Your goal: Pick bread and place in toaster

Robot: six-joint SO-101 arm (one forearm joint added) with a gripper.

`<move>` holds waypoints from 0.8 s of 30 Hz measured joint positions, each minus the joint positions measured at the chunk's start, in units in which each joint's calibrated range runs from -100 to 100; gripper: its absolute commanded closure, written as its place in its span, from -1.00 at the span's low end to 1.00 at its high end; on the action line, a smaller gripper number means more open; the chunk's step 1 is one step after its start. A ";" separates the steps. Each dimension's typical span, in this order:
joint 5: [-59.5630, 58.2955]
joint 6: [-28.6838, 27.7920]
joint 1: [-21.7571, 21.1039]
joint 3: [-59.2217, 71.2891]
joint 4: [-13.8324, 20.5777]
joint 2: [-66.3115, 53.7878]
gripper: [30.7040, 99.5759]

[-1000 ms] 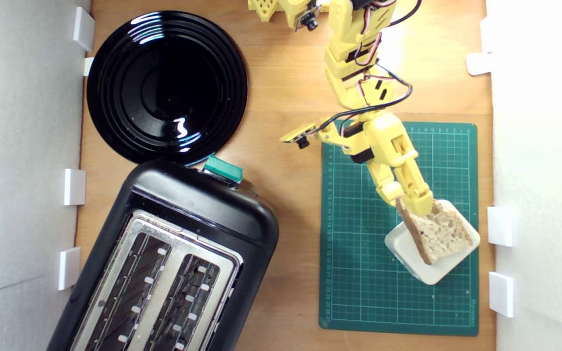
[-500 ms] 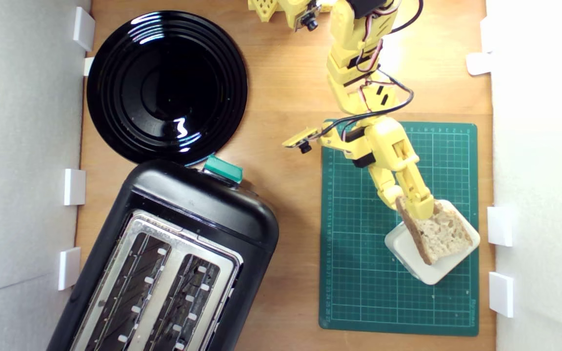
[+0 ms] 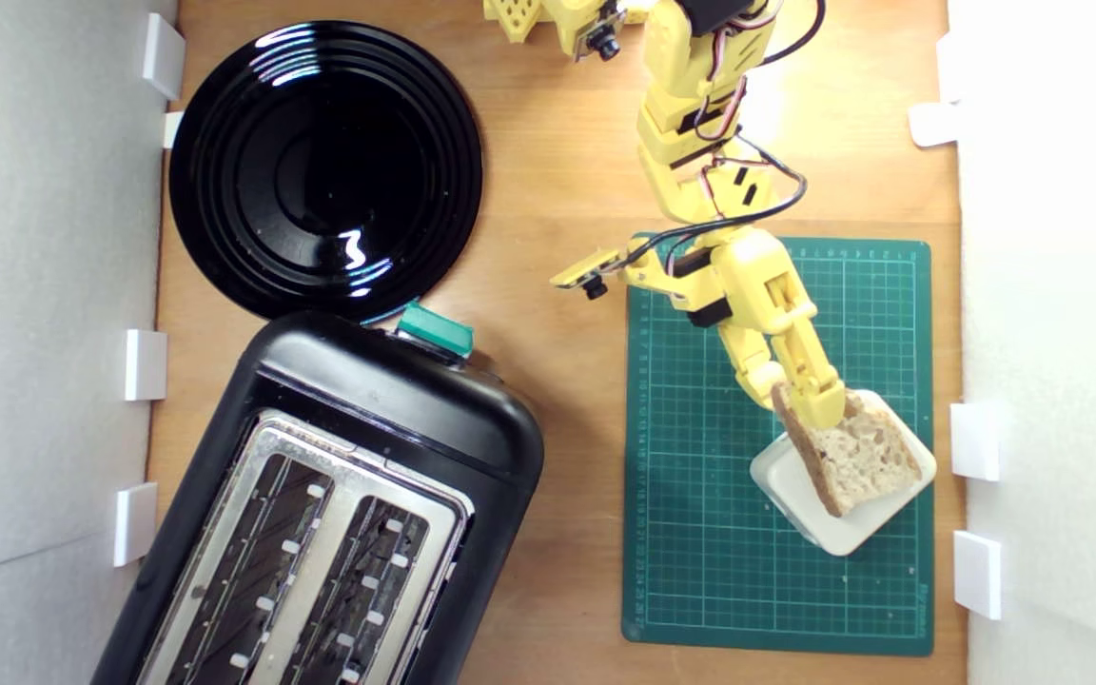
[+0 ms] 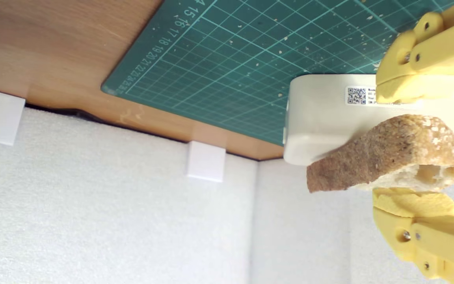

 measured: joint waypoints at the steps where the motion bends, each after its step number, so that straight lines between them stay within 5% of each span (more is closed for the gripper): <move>1: 0.00 0.00 0.00 0.00 0.00 0.00 -0.14; 24: 0.00 0.00 0.00 0.00 0.44 0.00 -0.01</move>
